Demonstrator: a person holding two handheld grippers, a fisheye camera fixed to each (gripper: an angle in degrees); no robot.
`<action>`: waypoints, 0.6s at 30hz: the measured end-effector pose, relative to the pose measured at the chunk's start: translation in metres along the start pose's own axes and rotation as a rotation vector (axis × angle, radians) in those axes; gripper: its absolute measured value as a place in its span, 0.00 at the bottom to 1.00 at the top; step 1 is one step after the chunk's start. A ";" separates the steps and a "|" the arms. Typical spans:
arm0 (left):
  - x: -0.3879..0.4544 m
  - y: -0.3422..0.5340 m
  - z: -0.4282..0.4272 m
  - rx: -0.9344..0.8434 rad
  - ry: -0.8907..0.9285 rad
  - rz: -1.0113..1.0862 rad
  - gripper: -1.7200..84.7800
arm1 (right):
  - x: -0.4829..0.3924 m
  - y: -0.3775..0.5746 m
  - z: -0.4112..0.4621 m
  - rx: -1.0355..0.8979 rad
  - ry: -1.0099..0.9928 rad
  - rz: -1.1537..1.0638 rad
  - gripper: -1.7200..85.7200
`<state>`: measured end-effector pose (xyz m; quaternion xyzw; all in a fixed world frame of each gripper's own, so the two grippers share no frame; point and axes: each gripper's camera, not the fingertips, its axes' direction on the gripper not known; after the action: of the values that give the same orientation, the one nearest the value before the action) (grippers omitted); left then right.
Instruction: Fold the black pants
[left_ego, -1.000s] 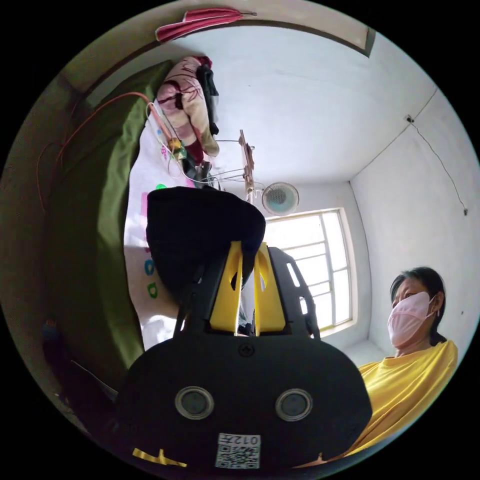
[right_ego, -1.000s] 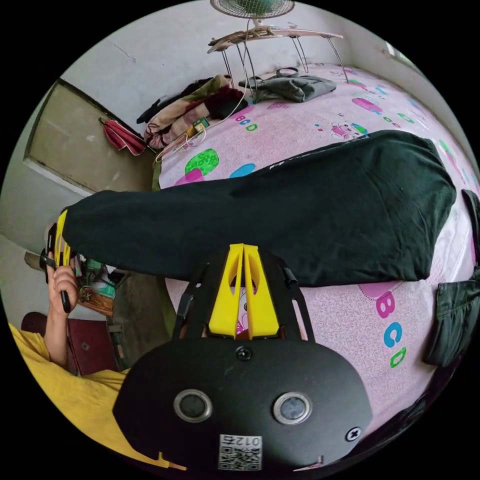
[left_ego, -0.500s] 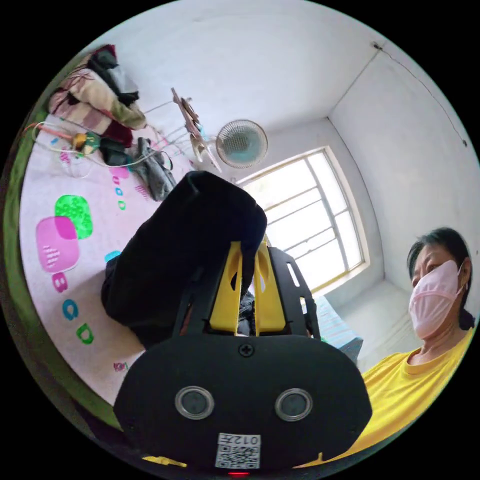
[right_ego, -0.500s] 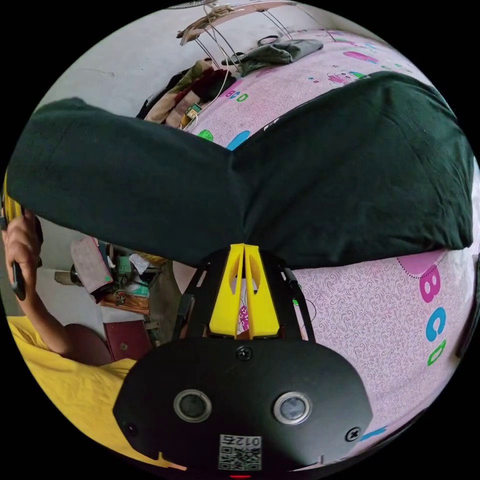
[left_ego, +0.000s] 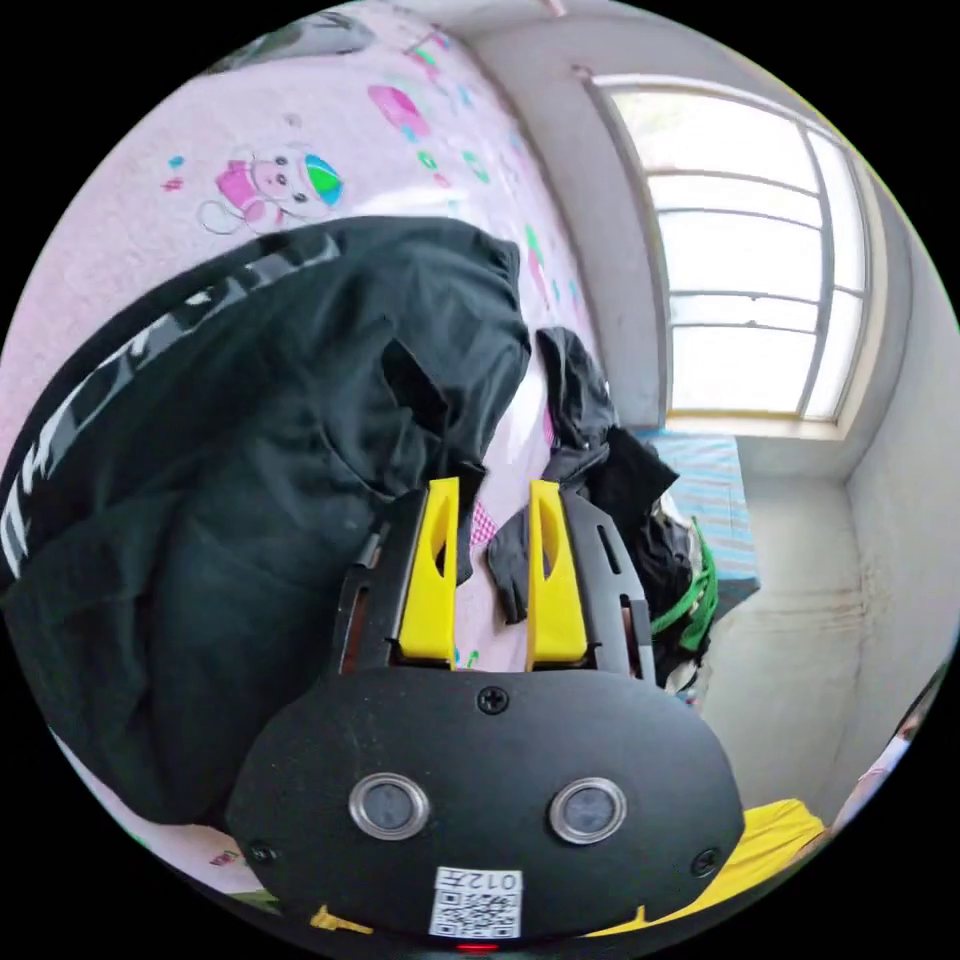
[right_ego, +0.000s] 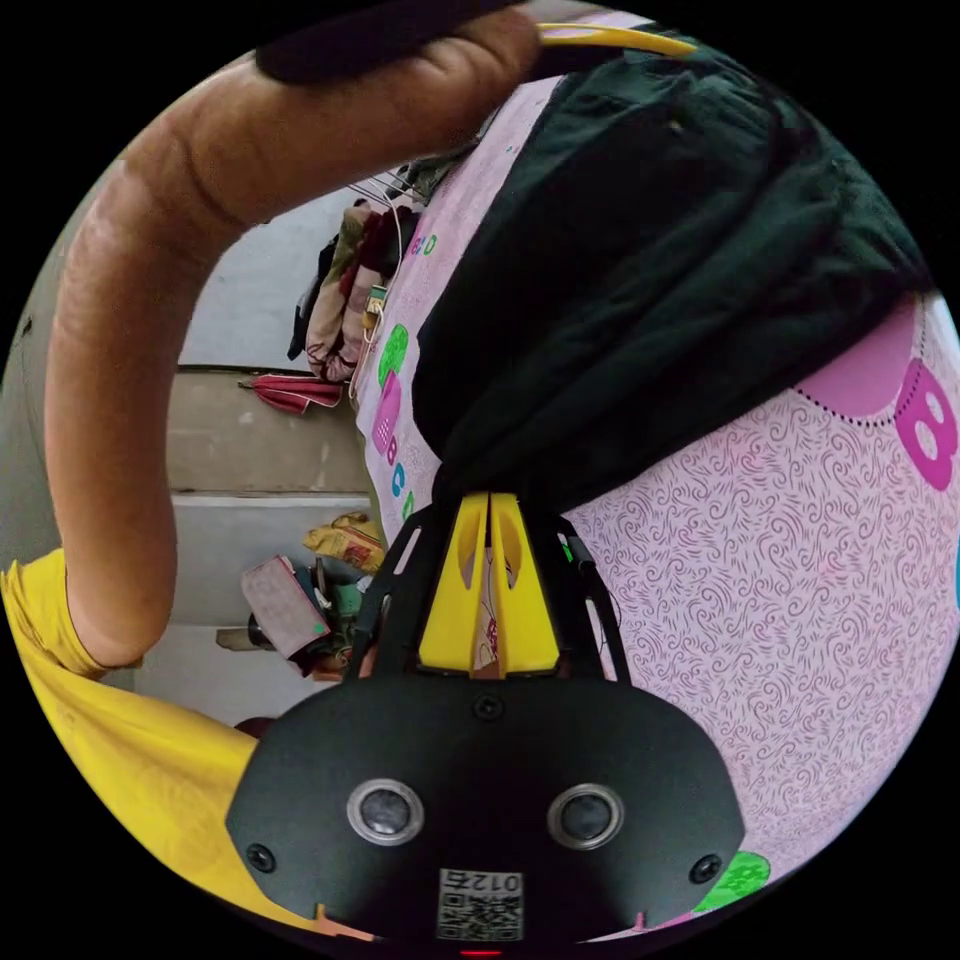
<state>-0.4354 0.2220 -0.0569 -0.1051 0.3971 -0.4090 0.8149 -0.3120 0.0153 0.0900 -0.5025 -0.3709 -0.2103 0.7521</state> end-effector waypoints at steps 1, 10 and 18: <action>0.019 -0.008 -0.008 0.014 -0.024 0.077 0.13 | 0.001 0.000 0.000 -0.002 -0.001 0.000 0.03; 0.076 0.005 -0.168 0.153 -0.243 0.299 0.13 | 0.015 0.027 -0.043 0.104 0.068 0.033 0.03; 0.061 0.049 -0.213 0.013 -0.589 0.238 0.13 | 0.007 0.069 -0.059 0.198 0.046 0.028 0.06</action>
<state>-0.5416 0.2409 -0.2566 -0.1668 0.1508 -0.2651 0.9376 -0.2396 -0.0099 0.0410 -0.4257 -0.3656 -0.1737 0.8093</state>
